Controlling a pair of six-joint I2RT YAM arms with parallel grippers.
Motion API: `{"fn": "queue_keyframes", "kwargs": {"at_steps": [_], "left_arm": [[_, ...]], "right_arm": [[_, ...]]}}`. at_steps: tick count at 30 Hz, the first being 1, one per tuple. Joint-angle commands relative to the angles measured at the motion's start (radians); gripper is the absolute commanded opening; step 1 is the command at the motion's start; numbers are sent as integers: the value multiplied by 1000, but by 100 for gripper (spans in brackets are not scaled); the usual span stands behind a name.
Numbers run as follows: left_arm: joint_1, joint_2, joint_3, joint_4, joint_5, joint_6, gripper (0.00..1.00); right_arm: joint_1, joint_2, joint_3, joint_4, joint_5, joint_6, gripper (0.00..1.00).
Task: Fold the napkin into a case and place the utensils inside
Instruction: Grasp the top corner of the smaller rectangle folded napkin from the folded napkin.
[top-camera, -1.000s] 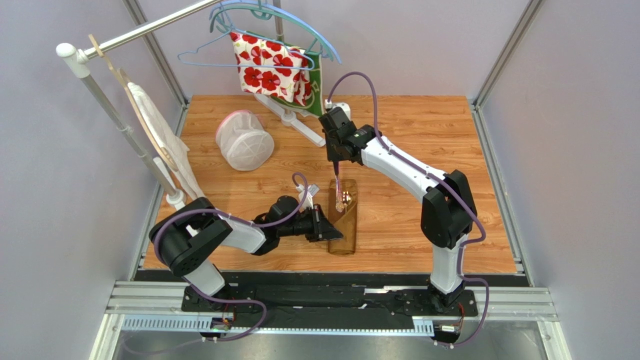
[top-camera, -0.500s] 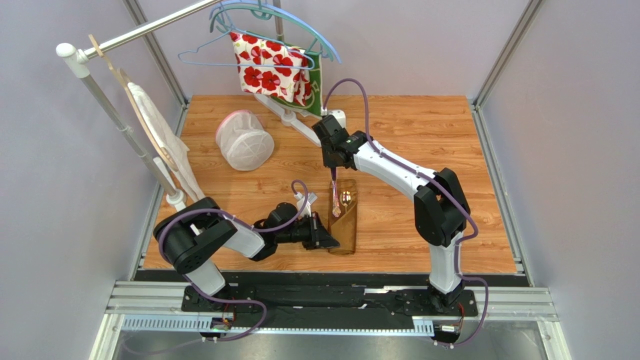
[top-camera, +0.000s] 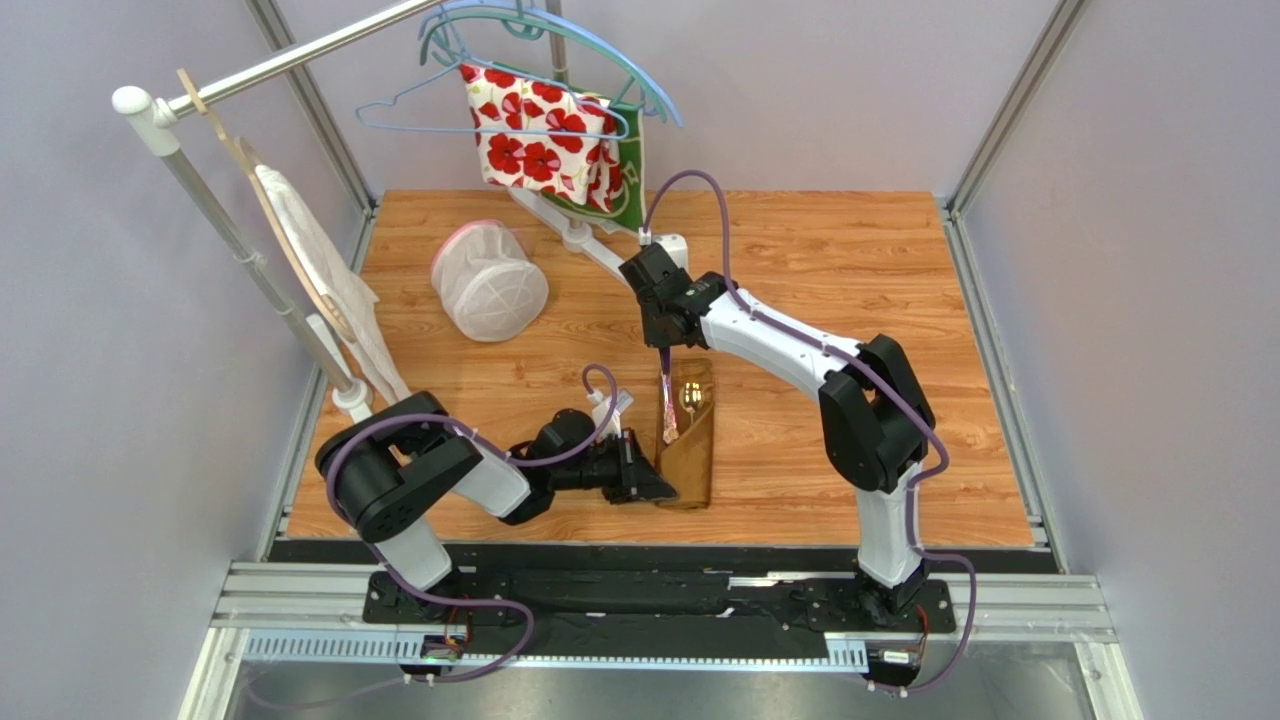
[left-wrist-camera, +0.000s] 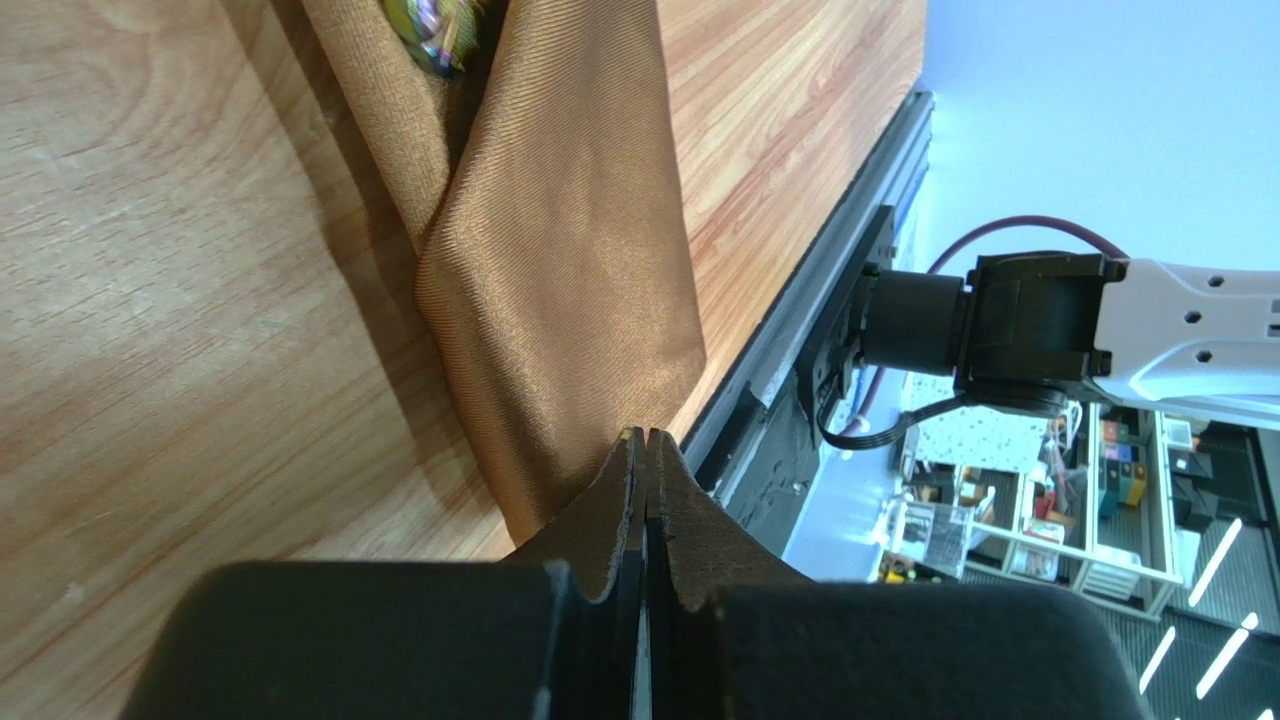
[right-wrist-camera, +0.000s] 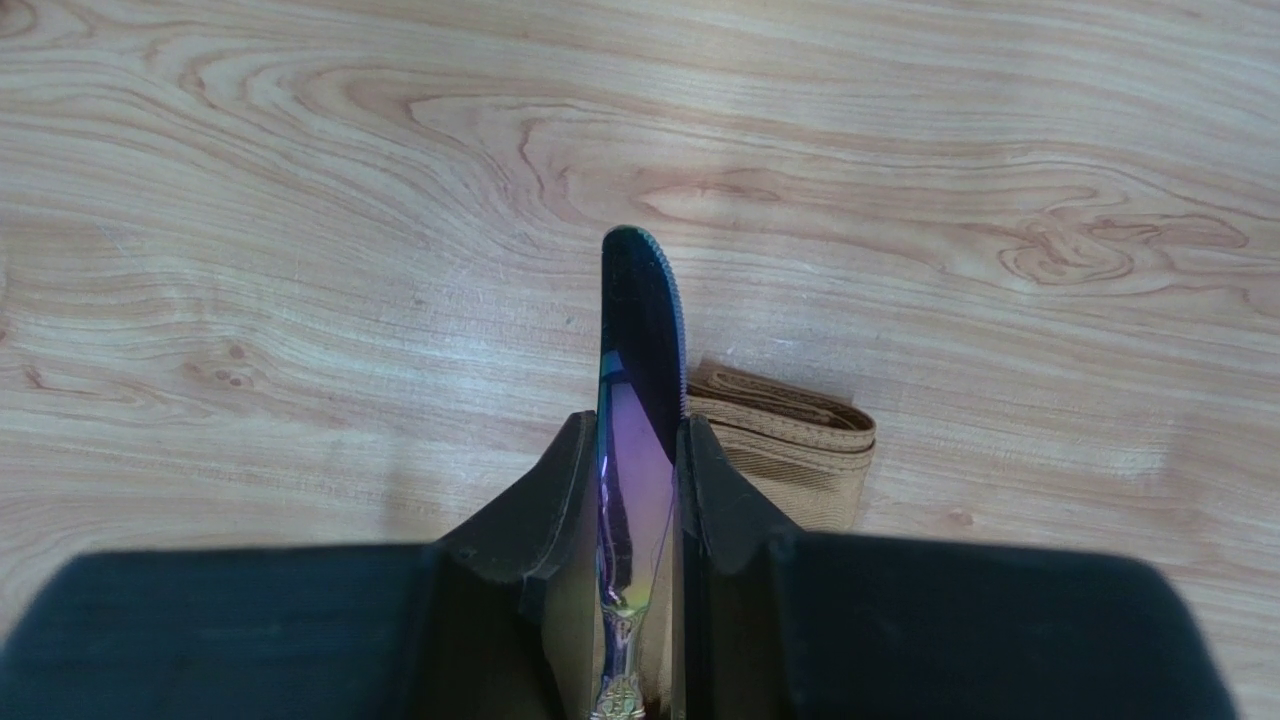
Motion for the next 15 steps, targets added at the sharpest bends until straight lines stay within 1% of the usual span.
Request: {"fn": "queue_keyframes", "kwargs": {"at_steps": [1, 15], "left_arm": [[-6, 19, -12, 56, -12, 4, 0], [-6, 84, -28, 97, -31, 7, 0]], "right_arm": [[6, -6, -5, 18, -5, 39, 0], [25, -47, -49, -65, -34, 96, 0]]}}
